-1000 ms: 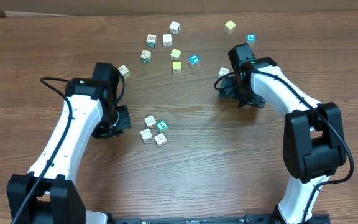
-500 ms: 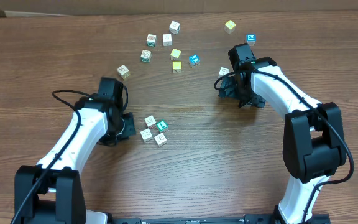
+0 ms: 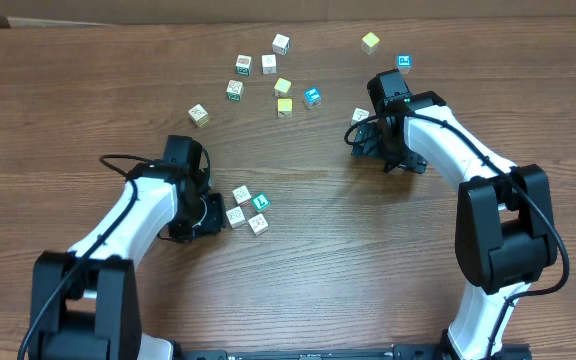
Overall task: Form a circle
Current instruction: 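Move the left gripper down beside the central block group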
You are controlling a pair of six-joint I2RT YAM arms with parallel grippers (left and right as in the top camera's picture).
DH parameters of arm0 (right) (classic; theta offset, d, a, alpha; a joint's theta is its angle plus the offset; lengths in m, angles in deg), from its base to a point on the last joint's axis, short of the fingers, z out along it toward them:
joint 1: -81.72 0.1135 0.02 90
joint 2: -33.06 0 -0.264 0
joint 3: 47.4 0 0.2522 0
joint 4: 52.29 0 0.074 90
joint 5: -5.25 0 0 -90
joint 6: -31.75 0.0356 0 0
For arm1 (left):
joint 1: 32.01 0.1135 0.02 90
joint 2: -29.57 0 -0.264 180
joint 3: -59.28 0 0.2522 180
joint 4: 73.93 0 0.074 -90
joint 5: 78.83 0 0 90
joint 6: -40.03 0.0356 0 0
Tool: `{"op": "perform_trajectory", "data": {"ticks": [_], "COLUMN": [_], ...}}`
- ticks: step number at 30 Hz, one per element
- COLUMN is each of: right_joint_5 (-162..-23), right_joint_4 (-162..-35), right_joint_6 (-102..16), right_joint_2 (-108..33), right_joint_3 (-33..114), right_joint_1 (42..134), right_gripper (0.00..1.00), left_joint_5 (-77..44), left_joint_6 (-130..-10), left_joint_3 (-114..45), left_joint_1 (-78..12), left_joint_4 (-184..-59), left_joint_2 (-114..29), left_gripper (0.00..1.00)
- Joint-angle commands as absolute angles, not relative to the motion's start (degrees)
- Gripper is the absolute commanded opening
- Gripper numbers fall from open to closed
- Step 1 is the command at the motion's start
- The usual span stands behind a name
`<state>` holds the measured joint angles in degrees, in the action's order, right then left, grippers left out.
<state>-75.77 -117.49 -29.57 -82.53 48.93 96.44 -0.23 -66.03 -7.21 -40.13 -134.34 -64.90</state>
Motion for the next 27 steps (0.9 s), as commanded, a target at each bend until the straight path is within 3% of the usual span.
{"op": "perform_trajectory", "data": {"ticks": [1,27], "right_joint_5": [-75.8,-75.8], "right_joint_4": [-117.27,-117.27], "right_joint_6": [-29.41,-29.41], "right_joint_2": [-82.68,-82.68], "right_joint_3": [49.98,49.98], "right_joint_1": [96.53,96.53], "right_gripper": [1.0,1.0], "left_joint_5": [-4.21,1.39], "left_joint_6": [-64.98,-68.01], "left_joint_3": [-6.62,-11.28], "left_joint_1": [-41.44,-41.42], "left_joint_4": [-134.19,-135.26], "left_joint_2": [-69.03,-69.62], "left_gripper": [0.04,0.04]}}
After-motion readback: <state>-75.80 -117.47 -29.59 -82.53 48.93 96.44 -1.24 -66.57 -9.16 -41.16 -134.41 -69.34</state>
